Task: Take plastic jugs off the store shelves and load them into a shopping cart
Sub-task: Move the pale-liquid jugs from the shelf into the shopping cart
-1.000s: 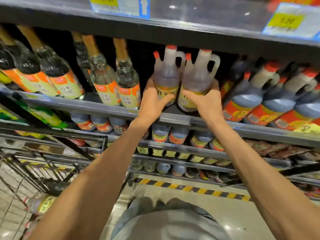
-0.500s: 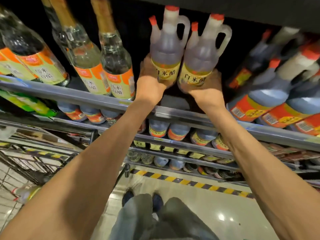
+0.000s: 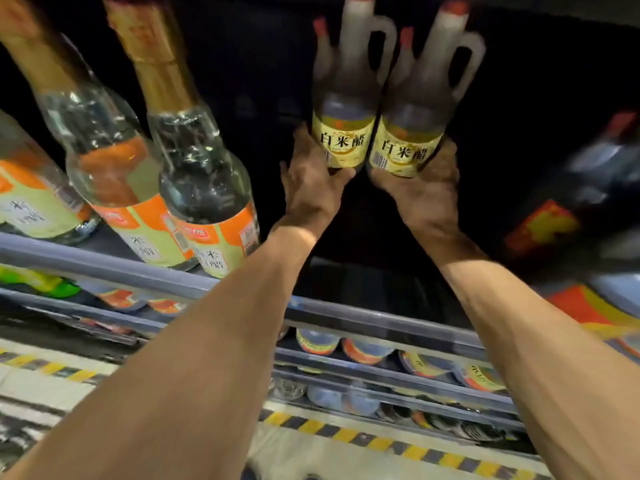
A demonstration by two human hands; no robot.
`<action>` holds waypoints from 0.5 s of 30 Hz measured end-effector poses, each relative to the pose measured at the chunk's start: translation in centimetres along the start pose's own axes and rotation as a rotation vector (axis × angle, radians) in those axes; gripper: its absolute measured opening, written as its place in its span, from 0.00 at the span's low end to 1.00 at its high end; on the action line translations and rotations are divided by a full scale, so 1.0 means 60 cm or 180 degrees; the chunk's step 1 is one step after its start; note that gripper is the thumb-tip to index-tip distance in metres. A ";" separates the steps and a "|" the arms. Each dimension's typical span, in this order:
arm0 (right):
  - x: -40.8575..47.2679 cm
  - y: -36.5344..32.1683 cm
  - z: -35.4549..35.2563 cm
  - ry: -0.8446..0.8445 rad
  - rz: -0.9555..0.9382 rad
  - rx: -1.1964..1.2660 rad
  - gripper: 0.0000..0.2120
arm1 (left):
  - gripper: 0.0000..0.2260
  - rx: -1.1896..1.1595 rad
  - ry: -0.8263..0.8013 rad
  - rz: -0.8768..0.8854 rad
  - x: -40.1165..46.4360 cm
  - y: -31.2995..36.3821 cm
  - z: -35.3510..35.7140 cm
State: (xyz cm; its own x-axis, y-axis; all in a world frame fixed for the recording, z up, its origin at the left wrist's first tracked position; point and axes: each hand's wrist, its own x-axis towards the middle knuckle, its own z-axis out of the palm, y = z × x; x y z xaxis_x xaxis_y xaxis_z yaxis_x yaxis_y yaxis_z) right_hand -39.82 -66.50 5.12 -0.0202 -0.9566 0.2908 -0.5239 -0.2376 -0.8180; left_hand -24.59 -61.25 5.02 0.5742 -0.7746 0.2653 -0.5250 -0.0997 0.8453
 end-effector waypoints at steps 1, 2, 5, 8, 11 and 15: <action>0.012 0.004 0.005 -0.0020 0.0029 -0.0001 0.43 | 0.37 0.0054 0.0014 -0.0012 0.008 -0.002 0.007; 0.024 0.009 0.011 -0.0032 0.0040 -0.0057 0.43 | 0.38 0.0100 0.0023 -0.0016 0.019 -0.005 0.015; 0.047 0.005 0.026 -0.0020 -0.0034 -0.0230 0.44 | 0.37 0.0181 -0.0021 0.0010 0.050 -0.011 0.031; 0.069 0.005 0.042 0.0038 0.0001 -0.0352 0.43 | 0.29 0.0294 -0.0101 0.0016 0.076 -0.007 0.040; 0.081 0.004 0.054 0.0142 -0.0059 -0.0388 0.43 | 0.26 0.0466 -0.0028 0.0005 0.091 -0.003 0.049; 0.096 0.002 0.064 0.0181 -0.0077 -0.0481 0.41 | 0.32 0.0685 0.0168 0.0017 0.103 -0.008 0.070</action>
State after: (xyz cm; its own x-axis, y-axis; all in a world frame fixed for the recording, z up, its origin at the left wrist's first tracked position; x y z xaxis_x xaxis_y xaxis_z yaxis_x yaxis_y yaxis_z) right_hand -36.73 -72.70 4.79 -0.0519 -0.9388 0.3407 -0.6469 -0.2283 -0.7276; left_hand -23.41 -68.61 4.30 0.6003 -0.7421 0.2982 -0.6468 -0.2311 0.7268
